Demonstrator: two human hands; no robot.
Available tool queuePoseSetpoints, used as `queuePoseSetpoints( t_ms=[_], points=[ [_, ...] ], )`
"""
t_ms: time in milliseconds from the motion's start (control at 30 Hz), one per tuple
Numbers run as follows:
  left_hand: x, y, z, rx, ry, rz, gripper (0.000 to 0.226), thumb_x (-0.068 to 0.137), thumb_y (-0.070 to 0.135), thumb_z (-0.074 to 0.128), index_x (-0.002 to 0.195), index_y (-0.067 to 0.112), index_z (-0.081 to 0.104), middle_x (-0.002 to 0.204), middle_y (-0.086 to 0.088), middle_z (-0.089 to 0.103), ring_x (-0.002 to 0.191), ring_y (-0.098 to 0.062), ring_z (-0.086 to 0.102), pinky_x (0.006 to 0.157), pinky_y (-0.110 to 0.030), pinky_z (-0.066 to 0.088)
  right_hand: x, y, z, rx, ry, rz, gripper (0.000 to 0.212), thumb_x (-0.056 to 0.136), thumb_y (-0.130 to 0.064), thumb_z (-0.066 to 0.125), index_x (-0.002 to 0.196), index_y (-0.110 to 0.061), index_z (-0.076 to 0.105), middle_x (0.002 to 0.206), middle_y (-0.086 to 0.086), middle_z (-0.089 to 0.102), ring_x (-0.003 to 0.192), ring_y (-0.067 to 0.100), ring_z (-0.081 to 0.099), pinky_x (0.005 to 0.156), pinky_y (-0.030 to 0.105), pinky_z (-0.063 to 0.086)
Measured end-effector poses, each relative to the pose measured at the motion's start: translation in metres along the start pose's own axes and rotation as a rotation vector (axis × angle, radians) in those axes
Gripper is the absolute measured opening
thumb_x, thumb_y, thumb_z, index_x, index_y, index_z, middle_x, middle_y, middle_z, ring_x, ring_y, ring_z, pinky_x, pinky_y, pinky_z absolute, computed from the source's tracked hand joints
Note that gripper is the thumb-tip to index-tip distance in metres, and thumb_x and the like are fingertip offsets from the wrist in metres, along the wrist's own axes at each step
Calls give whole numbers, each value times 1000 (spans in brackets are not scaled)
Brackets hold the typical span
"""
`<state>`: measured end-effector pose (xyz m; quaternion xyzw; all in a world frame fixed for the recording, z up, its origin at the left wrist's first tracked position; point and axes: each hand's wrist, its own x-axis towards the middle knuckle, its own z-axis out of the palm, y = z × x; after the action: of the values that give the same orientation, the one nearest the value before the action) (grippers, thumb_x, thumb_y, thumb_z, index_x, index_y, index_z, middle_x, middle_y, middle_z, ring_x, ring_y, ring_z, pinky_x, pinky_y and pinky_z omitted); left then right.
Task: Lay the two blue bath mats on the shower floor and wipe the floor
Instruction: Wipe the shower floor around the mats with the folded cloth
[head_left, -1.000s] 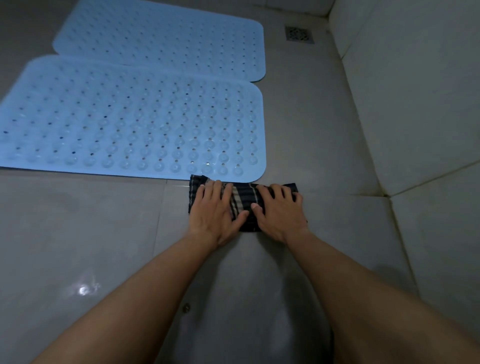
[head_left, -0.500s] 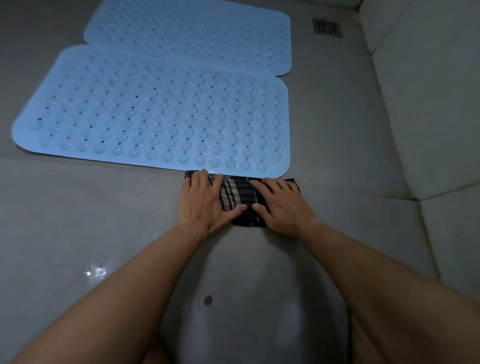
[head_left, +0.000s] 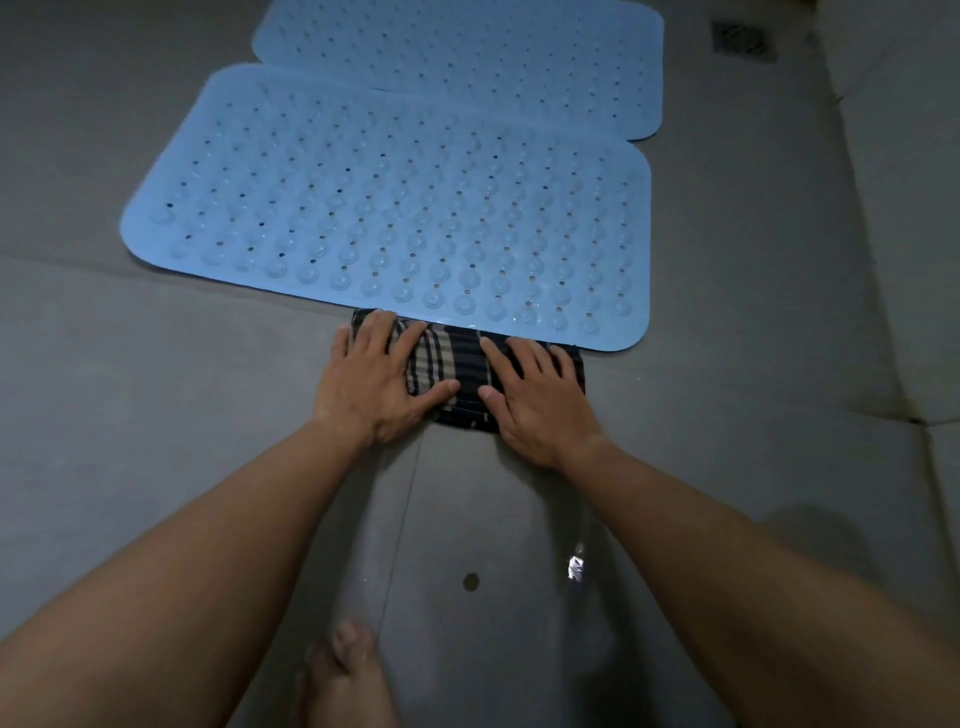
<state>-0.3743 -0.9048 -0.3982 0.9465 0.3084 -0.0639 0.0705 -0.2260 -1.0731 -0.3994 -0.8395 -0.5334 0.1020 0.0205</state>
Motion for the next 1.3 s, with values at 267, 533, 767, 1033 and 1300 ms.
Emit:
queuePoseSetpoints(
  t_ms=[267,533,767,1033,1300],
  points=[
    [-7,-38,-4,33,-70,-23,90,82,87,2,157,38,-7,167,-1,-4,153,-17,-7,119,-62,-4,15,-33,7,2,-45,-4,63,103,-51,15,159,-26,3,164,8,18,152,24,12,122,49,4],
    [-6,-102,-10,83,-25,-66,92,80,89,3,157,38,6,166,1,9,153,-15,3,115,-69,2,50,-89,10,50,-83,-39,63,103,-53,13,159,-27,-2,166,8,12,153,24,5,122,50,0],
    [-12,-163,-20,64,-16,-87,89,82,89,6,157,42,3,167,3,3,154,-13,-2,116,-68,-3,79,-141,9,84,-68,-72,64,103,-52,12,159,-25,-2,166,10,7,153,26,1,122,50,-4],
    [-11,-231,-32,80,-24,-103,85,85,85,15,157,41,5,167,2,5,154,-15,2,117,-68,2,113,-197,5,138,-59,-119,64,103,-51,17,159,-20,11,163,15,18,152,29,10,121,52,0],
    [-10,-286,-50,77,-117,-103,92,79,90,4,157,41,1,167,2,3,153,-14,-1,117,-67,-1,137,-226,-4,240,-93,-214,51,105,-42,26,153,-23,29,163,11,20,152,23,9,123,42,0]
  ],
)
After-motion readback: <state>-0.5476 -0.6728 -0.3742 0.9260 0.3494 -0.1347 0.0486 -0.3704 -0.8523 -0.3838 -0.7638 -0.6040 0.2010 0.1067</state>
